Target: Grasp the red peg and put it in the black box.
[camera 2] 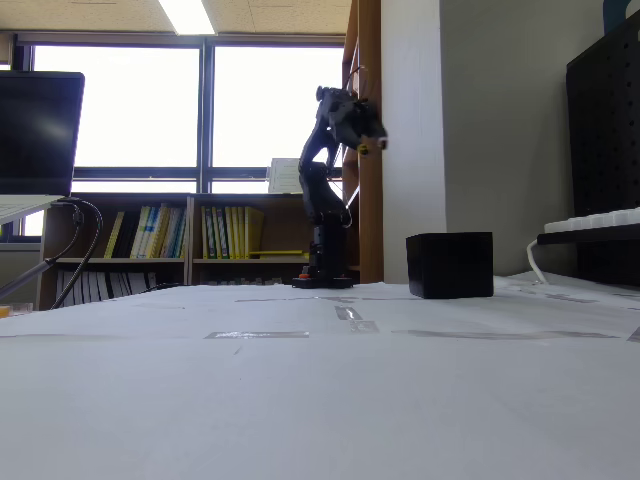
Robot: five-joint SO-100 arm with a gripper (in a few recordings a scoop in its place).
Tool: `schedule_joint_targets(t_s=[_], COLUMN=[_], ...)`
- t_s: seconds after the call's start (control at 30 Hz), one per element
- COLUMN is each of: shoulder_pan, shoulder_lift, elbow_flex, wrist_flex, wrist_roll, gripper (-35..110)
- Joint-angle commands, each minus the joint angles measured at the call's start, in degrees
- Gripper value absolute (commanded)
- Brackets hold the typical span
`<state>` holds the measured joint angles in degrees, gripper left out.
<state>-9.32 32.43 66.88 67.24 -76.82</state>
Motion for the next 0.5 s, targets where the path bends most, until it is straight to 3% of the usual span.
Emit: schedule_joint_targets(t_s=[0.0,0.27,0.47], shoulder_pan=[2.2,6.0,8.7], shoulder_lift=[-7.6,-26.5,-27.9], elbow_flex=[-12.0,-47.4,-59.2], wrist_flex=[-9.9,-16.9,-17.5], wrist_roll=[-4.1,-14.5,-15.9], gripper=[0,0,0])
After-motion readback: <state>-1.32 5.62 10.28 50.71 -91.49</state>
